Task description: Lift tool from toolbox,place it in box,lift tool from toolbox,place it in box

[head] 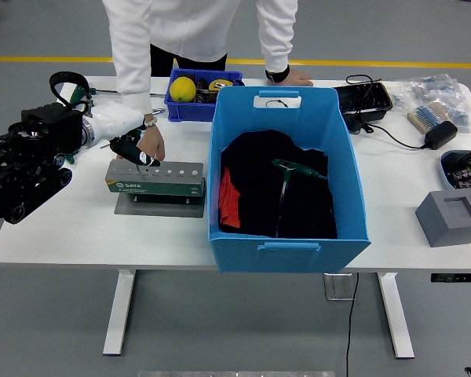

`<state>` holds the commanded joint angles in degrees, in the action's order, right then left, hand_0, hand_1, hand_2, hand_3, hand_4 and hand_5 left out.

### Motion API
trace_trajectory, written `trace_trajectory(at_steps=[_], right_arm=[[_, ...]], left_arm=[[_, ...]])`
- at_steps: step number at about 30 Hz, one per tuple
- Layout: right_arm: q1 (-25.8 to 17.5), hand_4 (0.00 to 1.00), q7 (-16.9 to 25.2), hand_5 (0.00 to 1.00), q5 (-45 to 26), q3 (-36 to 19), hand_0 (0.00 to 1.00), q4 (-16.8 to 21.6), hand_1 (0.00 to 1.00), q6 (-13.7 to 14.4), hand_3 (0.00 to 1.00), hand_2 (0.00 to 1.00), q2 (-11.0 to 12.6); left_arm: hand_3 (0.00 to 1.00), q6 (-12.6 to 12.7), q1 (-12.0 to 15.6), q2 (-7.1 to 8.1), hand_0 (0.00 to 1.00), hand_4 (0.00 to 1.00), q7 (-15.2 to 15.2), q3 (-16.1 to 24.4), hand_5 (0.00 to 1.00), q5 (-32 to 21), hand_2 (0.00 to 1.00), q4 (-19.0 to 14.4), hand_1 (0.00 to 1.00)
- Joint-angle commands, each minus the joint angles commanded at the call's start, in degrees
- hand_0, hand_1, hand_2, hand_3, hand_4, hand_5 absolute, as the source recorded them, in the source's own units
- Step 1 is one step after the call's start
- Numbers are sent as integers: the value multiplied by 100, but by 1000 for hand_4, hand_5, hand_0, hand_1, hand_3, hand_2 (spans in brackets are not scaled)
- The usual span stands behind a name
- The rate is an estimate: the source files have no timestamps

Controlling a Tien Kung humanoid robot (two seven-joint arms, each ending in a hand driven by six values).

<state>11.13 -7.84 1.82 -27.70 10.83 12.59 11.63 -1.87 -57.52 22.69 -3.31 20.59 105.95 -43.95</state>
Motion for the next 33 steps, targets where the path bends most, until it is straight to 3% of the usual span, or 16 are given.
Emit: trace_trajectory(at_steps=[1,2,8,12,13,14,23,31,33], right_arm=[[1,780,1,668,-2,0,654,0,635,-1,551,690,1],[0,780,2,669,-4,2,654,-1,635,-1,551,690,0],[-2,781,4,669,-7,-2,655,-2,635,0,550,690,-3],[-4,781,0,669,14,-20,655,-3,635,0,550,690,-4],[-5,781,-1,669,15,-23,655,-3,635,1,550,690,-4],[-6,781,-1,669,17,-26,655,-3,635,1,550,690,-5],[-19,781,-4,671,40,-53,655,-2,635,4,550,690,-9],[-61,781,-18,672,95,-92,655,4,635,10,550,690,-19],[-71,781,-18,672,96,-95,656,4,635,11,550,690,-21]], left_arm=[[109,129,13,1,192,998,-51,9,479,-2,85,9,31],[61,223,22,2,137,998,-87,15,297,-5,26,15,2],[42,906,76,8,117,972,-320,90,291,-60,3,29,2],[42,1178,111,14,117,972,-462,195,291,-258,3,30,2],[42,1219,122,16,117,972,-502,229,291,-302,3,31,2],[31,1249,130,19,105,914,-535,255,397,-342,2,31,2],[26,1520,258,61,103,876,-861,719,399,-448,2,-204,2],[21,1595,264,94,99,856,-870,1034,426,-123,2,-599,2],[16,1591,264,106,96,822,-859,1094,474,-96,2,-687,2]])
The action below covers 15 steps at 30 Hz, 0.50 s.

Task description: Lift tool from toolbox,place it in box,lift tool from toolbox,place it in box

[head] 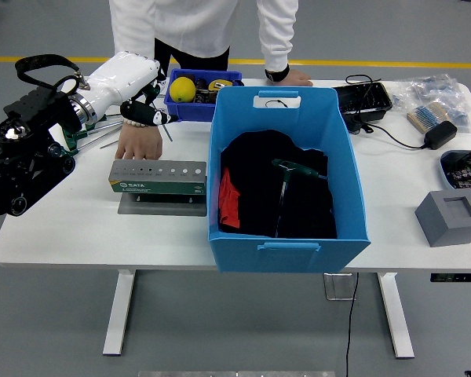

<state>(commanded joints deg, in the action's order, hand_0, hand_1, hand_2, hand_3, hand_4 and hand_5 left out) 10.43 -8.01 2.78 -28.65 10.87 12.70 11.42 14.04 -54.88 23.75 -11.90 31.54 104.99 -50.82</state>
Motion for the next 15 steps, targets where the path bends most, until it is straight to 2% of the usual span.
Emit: trace_trajectory(at_steps=[8,11,15], right_arm=[[-26,781,-13,671,56,-28,660,4,635,1,550,690,-2],[-30,781,-13,671,59,-27,655,5,635,2,550,690,-1],[-23,781,-11,671,54,-11,655,7,635,-1,550,690,4]], left_arm=[[17,67,55,-33,98,833,127,295,460,136,2,-739,2],[16,79,48,-103,98,834,169,282,447,106,2,-998,2],[16,46,-7,-256,98,834,213,69,447,44,2,-1296,2]])
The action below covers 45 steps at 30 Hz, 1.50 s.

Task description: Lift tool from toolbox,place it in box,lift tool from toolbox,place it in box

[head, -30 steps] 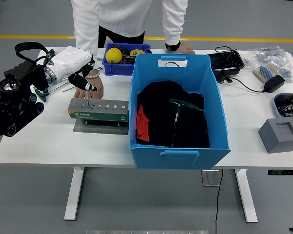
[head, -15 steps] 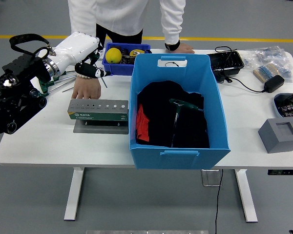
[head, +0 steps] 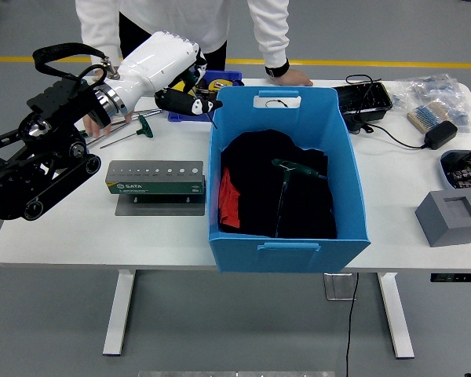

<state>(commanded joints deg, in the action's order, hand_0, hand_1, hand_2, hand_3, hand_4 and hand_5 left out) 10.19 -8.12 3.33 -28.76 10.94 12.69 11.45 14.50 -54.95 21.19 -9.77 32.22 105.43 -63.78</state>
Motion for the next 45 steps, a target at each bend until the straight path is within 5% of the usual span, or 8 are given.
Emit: trace_trajectory(at_steps=[13,14,19,20,24,31,32,45], right_arm=[[121,780,49,672,-148,123,653,-13,635,-25,550,690,59],[131,780,50,673,-150,126,650,-15,635,-27,550,689,63],[162,780,64,673,-177,161,650,-21,635,-36,550,689,88],[165,780,65,673,-177,162,648,-21,635,-36,550,689,91],[183,780,70,673,-189,179,648,-25,635,-40,550,689,106],[193,780,79,673,-223,189,649,-29,627,-42,550,689,115],[192,780,81,674,-228,191,647,-30,624,-43,549,688,116],[190,780,94,673,-276,230,646,-27,628,-40,549,687,119]], left_arm=[[73,-359,-322,-742,161,800,-65,-952,470,-435,36,129,2],[174,-333,-341,-793,187,797,-102,-996,466,-477,100,193,34],[174,-152,-497,-1025,187,797,-276,-1137,466,-682,100,564,34],[433,-124,-523,-1057,231,811,-290,-1145,469,-711,178,625,82],[433,-36,-603,-1192,231,811,-161,-1118,469,-685,178,897,82],[544,24,-554,-1238,279,849,-113,-1113,508,-801,275,1100,182],[664,27,-541,-1239,347,895,-127,-1116,556,-835,662,1098,429],[750,-207,-326,-1145,415,880,72,-804,533,-721,780,916,513]])
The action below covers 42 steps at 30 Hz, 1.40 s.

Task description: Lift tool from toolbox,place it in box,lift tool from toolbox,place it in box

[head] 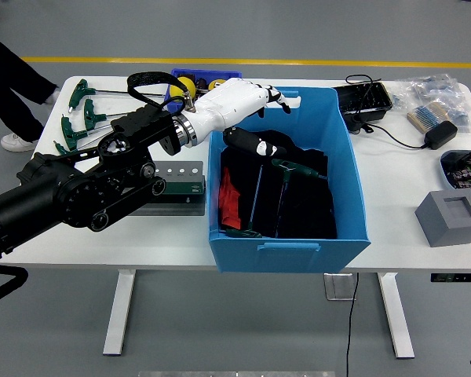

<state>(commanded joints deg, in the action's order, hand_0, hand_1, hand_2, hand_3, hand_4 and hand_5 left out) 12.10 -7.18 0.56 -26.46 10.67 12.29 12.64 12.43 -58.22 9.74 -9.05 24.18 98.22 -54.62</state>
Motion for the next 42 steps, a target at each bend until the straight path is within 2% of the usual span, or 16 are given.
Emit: trace_trajectory(at_steps=[4,5,6,9,13,18,22,23,28,29,32,34,35,40,41,42], right_arm=[[-4,780,14,673,-39,19,646,6,628,8,549,687,-8],[-6,780,19,674,-56,31,645,8,625,8,548,688,-9],[-9,780,24,674,-70,40,645,9,625,8,548,688,-11],[-26,780,40,674,-133,70,645,16,625,15,548,688,-22],[-46,780,63,674,-226,130,643,27,626,22,549,687,-31],[-92,780,56,673,-193,122,644,48,624,49,549,686,-46],[-107,780,46,673,-161,118,644,60,624,62,549,686,-57],[-111,779,50,673,-174,124,645,63,625,64,549,687,-60],[-123,779,68,673,-220,153,645,66,625,76,549,687,-85],[-124,779,70,673,-226,160,644,67,626,78,549,687,-89],[-134,779,66,673,-216,164,644,74,626,83,549,687,-97],[-146,779,65,673,-205,166,644,77,626,85,549,687,-104],[-154,778,60,672,-185,156,644,78,626,87,549,687,-109],[-171,778,19,672,-73,106,644,84,626,88,549,687,-127],[-170,777,12,671,-55,101,644,84,629,86,549,688,-132],[-169,777,7,671,-41,95,644,85,629,85,549,688,-135]], left_arm=[[750,-90,259,106,415,880,86,410,533,47,780,-232,513],[640,-136,348,134,410,863,132,538,525,75,658,-309,465],[640,-178,418,155,410,863,171,648,525,102,658,-368,465],[640,-386,853,252,410,863,330,1220,525,134,658,-682,465],[621,-458,1451,272,398,881,416,2034,554,92,630,-998,446],[631,-275,2134,128,409,882,187,3089,555,-528,632,-1079,458],[631,-216,2594,37,409,882,-64,3794,555,-1418,632,-1081,458],[649,-202,2693,15,458,882,-117,3890,559,-1602,675,-1093,548],[649,-152,3274,-102,458,882,-317,4290,559,-2793,675,-1272,548],[686,-182,3377,-116,576,888,-305,4348,581,-3054,756,-1323,649],[686,-309,3699,-169,576,888,-265,4513,581,-3753,756,-1478,649],[686,-336,3919,-273,576,888,-315,4668,581,-4157,756,-1559,649],[749,-322,4044,-347,660,889,-391,4754,600,-4341,776,-1588,699],[749,-289,4432,-669,660,889,-720,5124,600,-4463,776,-1528,699],[769,-307,4510,-719,713,897,-752,5209,624,-4412,810,-1514,750],[769,-336,4574,-751,713,897,-765,5279,624,-4348,810,-1509,750]])
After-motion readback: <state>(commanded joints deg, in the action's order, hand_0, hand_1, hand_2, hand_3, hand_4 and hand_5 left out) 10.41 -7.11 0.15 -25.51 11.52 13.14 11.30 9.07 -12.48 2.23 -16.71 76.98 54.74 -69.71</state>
